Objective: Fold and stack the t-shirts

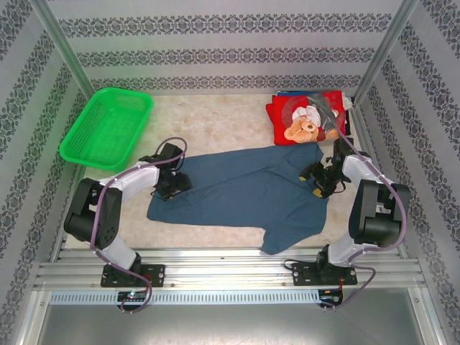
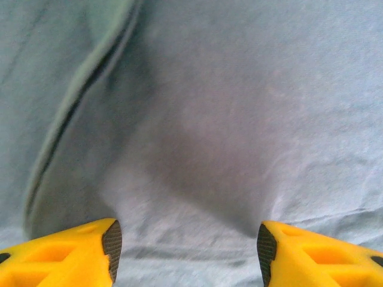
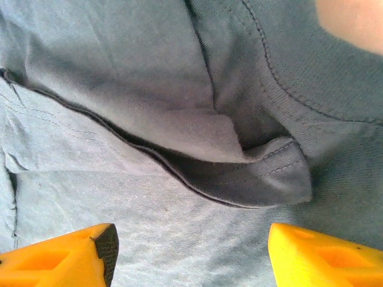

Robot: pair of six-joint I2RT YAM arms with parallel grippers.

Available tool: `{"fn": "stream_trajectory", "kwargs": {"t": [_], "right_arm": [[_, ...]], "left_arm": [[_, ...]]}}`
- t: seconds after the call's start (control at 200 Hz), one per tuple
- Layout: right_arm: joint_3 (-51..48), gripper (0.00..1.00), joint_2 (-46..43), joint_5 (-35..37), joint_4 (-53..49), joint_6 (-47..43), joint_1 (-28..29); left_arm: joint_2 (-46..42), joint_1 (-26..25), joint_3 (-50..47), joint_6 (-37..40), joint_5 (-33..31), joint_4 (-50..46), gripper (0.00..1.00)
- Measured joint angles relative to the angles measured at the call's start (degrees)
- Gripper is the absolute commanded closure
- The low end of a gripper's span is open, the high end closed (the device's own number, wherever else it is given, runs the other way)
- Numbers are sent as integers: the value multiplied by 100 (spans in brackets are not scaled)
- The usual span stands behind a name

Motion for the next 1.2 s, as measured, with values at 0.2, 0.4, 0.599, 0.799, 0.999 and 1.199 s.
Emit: {"fn": "stream_trajectory", "kwargs": {"t": [0.2,0.4,0.599,0.799,0.999,1.199], "right_arm": [[28,33,-61,-20,-33,-2,0],[114,33,-63,-20,-94,-24,0],[162,33,-63,-20,-138,-44,0],[192,32,-63,-20,-160,-50,0],[234,31,-90,-17,-219,-131,0],[243,30,-116,-17,-223,-162,0]], "left_arm": [[-461,0,109,-9,-223,-686,37],[-420,0,125,-92,-332,-848,39],[-179,0,125,-129,-332,-841,53],[98,0,125,-149,-345,-855,58],[87,2,111,-151,-389,-907,53],[-164,31,79,-149,-531,-1078,50]]}}
